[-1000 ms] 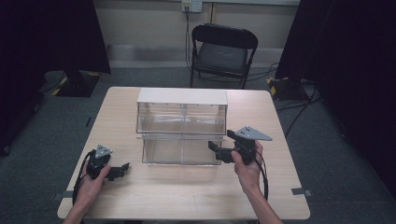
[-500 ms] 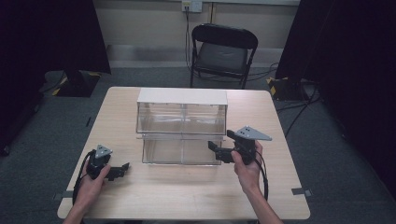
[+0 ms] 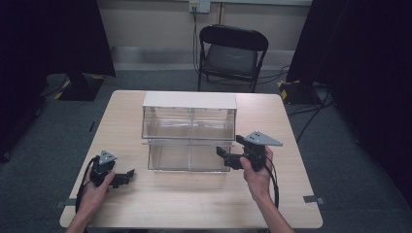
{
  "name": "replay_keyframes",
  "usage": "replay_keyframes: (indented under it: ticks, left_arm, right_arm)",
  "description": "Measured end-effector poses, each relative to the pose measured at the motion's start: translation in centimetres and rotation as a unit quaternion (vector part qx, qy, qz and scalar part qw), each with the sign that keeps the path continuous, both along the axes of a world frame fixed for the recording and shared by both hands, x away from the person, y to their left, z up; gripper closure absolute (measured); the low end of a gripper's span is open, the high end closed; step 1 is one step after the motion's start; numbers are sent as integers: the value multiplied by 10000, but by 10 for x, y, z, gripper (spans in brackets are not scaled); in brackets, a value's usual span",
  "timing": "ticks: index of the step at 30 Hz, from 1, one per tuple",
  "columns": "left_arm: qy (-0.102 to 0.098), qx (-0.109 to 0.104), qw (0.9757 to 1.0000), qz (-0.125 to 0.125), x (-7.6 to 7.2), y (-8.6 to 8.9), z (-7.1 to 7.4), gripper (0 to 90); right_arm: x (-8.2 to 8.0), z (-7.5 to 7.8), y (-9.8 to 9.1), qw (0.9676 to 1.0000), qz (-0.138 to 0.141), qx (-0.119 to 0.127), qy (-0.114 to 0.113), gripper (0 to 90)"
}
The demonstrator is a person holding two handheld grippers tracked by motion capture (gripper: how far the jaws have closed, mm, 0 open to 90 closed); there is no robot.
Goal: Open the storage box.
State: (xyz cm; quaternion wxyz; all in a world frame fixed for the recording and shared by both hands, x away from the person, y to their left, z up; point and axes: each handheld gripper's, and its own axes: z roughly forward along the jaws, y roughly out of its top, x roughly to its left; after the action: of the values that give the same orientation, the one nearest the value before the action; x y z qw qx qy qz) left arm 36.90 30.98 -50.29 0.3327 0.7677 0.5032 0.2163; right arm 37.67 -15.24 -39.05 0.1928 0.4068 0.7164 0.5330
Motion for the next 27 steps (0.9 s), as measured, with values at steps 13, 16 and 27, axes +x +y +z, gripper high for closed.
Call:
replay_keyframes:
  ticks: [13, 16, 27]
  left_arm:
    - [0, 1, 10000, -1, 0, 0, 0, 64]
    - [-1, 17, 10000, -9, 0, 0, 0, 64]
    - [0, 1, 10000, -2, 0, 0, 0, 64]
  right_arm:
    - [0, 0, 0, 10000, 13, 13, 5, 118]
    - [1, 0, 0, 10000, 18, 28, 18, 118]
    - [1, 0, 0, 10000, 31, 17, 14, 118]
